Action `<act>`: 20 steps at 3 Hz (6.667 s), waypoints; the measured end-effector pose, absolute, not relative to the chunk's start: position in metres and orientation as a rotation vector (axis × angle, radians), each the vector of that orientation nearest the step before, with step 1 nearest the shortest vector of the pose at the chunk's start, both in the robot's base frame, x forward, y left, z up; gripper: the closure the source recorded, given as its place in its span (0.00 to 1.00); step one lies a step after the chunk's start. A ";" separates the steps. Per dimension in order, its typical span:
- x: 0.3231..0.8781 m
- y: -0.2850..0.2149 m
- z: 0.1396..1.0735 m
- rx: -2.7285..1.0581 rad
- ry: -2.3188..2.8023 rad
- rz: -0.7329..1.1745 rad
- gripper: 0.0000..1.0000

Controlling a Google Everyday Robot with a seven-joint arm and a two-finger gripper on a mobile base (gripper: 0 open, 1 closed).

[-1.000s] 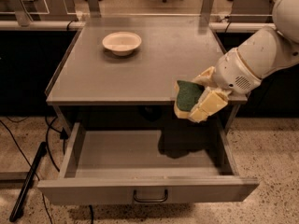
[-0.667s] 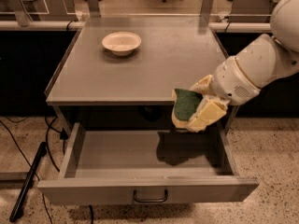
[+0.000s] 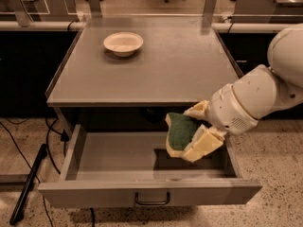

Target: Place sponge into top drawer

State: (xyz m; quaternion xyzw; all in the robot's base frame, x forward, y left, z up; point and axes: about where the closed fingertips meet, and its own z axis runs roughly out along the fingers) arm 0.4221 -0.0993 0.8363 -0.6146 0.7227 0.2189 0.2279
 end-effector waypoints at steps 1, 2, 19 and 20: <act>0.416 -0.093 0.810 -1.702 1.959 0.574 1.00; 0.434 -0.087 0.757 -1.668 1.923 0.485 1.00; 0.514 -0.068 0.601 -1.580 1.938 0.503 0.03; 0.514 -0.068 0.601 -1.581 1.938 0.503 0.00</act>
Offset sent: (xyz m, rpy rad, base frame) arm 0.0082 0.0084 -0.0812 0.0079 -0.1183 -0.0188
